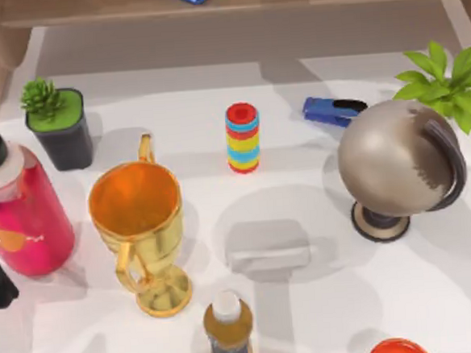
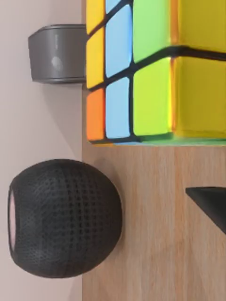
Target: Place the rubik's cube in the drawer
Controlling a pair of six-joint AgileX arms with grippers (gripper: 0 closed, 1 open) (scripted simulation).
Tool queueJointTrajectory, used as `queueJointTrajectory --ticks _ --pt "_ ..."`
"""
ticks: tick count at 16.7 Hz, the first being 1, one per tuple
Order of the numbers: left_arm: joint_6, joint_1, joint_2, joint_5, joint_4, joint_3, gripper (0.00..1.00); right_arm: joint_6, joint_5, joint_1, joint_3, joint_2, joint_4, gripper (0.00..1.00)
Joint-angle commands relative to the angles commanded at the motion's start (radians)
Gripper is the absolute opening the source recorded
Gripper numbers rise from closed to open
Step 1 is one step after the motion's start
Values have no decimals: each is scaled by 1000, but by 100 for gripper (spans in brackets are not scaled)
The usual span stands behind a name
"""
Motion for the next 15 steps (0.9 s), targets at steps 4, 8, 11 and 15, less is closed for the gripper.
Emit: queueJointTrajectory --ticks 4,8,11,15 --pt "0 0 0 0 0 0 100 0 0 0 0 0 0 55" --pt "0 0 0 0 0 0 100 0 0 0 0 0 0 25" --pt "0 0 0 0 0 0 100 0 0 0 0 0 0 2" --pt "0 0 0 0 0 0 100 0 0 0 0 0 0 0"
